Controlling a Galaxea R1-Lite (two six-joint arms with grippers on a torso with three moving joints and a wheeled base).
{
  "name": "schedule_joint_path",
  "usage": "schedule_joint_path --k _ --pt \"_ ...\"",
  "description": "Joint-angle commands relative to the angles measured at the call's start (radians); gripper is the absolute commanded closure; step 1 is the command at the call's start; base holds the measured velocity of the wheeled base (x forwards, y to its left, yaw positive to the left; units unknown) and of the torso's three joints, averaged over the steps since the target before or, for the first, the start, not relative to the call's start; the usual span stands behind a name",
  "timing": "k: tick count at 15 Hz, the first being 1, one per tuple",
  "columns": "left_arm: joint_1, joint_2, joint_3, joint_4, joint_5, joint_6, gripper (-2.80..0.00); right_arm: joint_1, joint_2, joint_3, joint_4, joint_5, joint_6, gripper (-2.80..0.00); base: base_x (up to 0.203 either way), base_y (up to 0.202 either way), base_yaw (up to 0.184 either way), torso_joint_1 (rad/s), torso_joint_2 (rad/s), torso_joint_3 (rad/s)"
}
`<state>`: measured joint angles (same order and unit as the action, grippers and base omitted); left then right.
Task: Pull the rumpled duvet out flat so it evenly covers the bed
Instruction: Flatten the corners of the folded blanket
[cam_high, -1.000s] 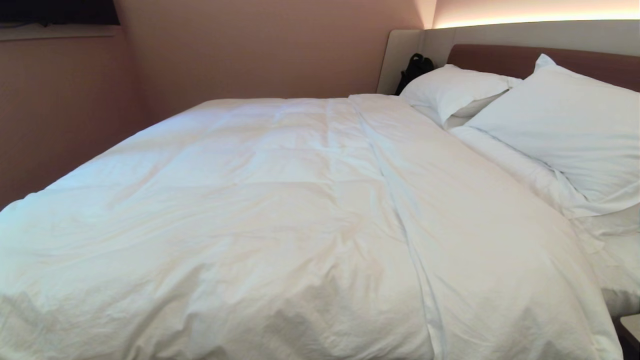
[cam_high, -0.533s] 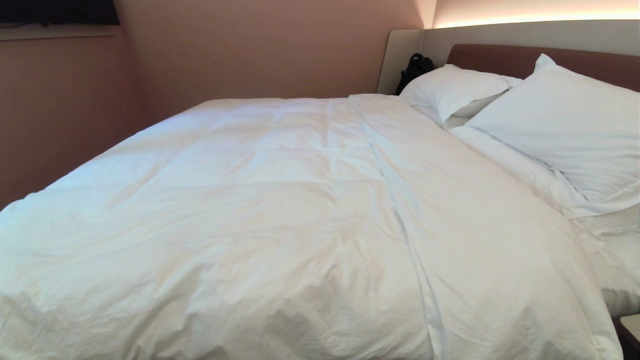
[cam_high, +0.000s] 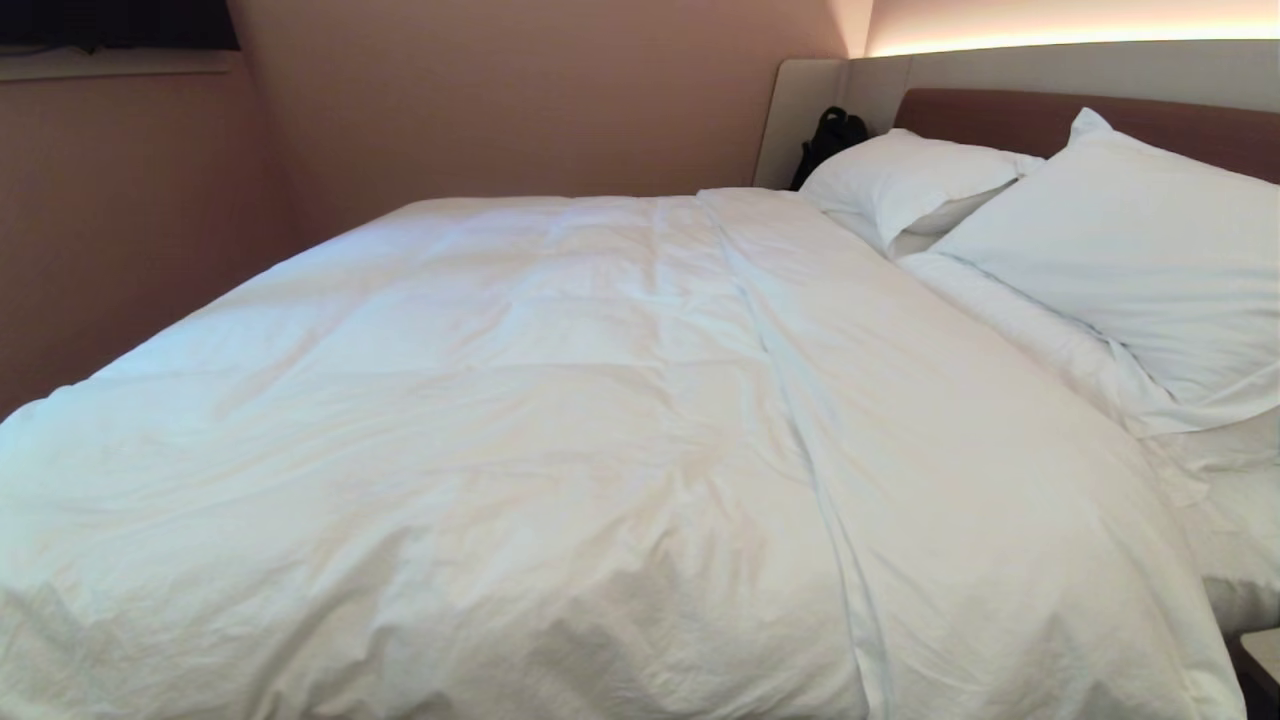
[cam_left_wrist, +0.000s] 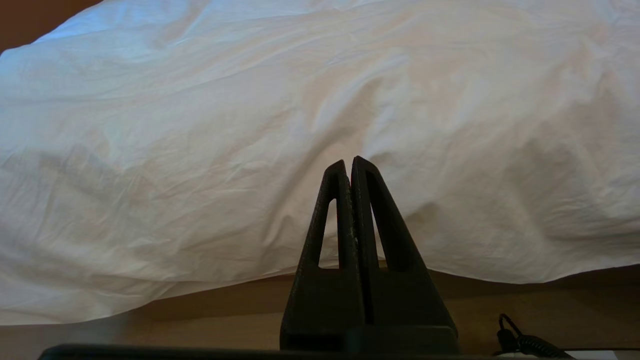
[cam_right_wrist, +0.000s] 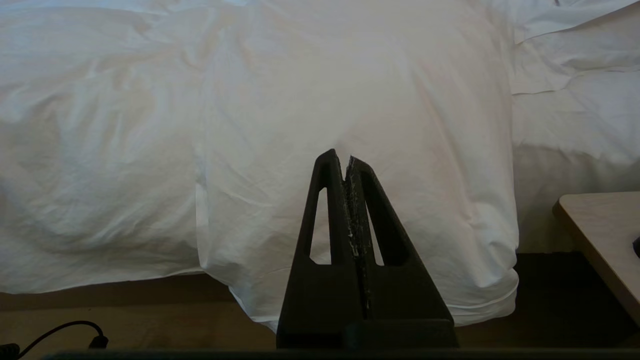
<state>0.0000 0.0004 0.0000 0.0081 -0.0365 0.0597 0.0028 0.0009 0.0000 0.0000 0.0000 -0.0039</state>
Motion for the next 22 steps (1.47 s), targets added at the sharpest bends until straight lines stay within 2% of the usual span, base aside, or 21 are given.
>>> schedule_joint_path --k 1,15,18,22 --pt "0.000 0.000 0.000 0.000 0.001 -0.008 0.00 0.000 -0.001 0.000 0.000 0.002 -0.001 0.00 0.000 0.000 0.000 0.000 0.00 0.000" --pt "0.000 0.000 0.000 0.001 0.003 -0.015 0.00 0.000 -0.001 0.000 0.000 0.000 -0.001 0.00 0.000 0.000 0.000 0.000 0.00 0.000" --pt "0.000 0.000 0.000 0.000 0.003 -0.015 0.00 0.000 -0.001 0.000 0.000 0.000 -0.001 0.00 -0.002 0.092 0.003 0.000 0.00 0.004" --pt "0.000 0.000 0.000 0.000 0.003 -0.020 0.00 0.000 -0.001 0.000 0.000 0.000 -0.001 0.00 0.000 0.196 0.000 0.000 0.00 0.004"
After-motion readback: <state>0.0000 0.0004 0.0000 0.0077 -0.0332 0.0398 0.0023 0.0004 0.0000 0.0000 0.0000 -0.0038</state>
